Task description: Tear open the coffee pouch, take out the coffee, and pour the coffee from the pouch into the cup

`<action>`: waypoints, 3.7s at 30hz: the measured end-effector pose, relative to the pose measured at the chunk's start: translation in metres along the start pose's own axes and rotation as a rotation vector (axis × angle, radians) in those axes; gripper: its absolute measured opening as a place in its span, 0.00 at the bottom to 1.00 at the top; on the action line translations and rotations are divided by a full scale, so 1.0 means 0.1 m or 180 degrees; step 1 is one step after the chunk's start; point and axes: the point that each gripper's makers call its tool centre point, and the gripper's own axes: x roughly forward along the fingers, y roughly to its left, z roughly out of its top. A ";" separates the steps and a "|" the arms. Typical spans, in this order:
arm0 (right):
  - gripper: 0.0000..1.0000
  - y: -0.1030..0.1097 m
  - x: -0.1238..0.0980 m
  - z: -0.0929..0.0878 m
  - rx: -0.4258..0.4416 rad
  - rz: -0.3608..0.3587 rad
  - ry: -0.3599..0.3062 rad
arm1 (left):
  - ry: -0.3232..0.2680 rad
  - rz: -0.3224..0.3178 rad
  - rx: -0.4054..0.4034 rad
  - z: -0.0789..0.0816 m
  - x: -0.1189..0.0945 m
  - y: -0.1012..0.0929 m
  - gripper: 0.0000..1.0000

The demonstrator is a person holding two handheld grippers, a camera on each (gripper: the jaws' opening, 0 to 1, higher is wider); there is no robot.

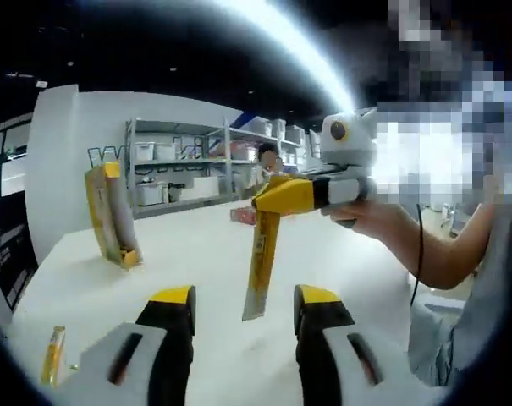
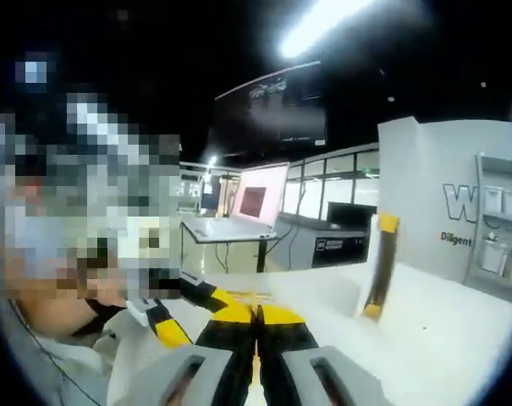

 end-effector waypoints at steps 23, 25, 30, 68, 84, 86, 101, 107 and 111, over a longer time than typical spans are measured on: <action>0.01 0.07 -1.58 -0.21 -0.0207 -0.0298 0.0384 | -0.0142 -0.1632 0.0081 0.07 0.93 -1.71 0.48; 0.01 0.11 -1.61 -0.24 -0.0222 -0.0263 0.0438 | -0.0198 -0.1786 0.0238 0.09 0.97 -1.84 0.48; 0.01 0.23 -1.70 -0.23 -0.0135 -0.0091 0.0413 | -0.0128 -0.2125 0.0246 0.04 1.04 -2.05 0.40; 0.05 0.83 -1.35 0.05 -0.0037 0.1013 -0.0118 | -0.0516 -0.1761 -0.0032 0.09 0.45 -1.91 0.10; 0.27 0.62 -1.33 0.08 0.0104 0.0574 -0.0500 | -0.0675 -0.1492 -0.0173 0.16 0.41 -1.58 0.10; 0.28 0.56 -1.40 0.04 0.0199 0.0458 -0.0618 | -0.0662 -0.1448 -0.0153 0.16 0.43 -1.55 0.10; 0.32 0.08 -2.13 -0.32 0.0538 -0.0490 -0.1059 | -0.0582 -0.1287 -0.0174 0.05 0.47 -1.53 0.11; 0.38 -0.15 -2.29 -0.55 0.0399 -0.0913 -0.0887 | -0.0550 -0.1290 -0.0117 0.01 0.47 -1.56 0.11; 0.44 -0.27 -2.40 -0.64 0.0424 -0.1102 -0.0883 | -0.0561 -0.1296 -0.0103 0.02 0.46 -1.56 0.11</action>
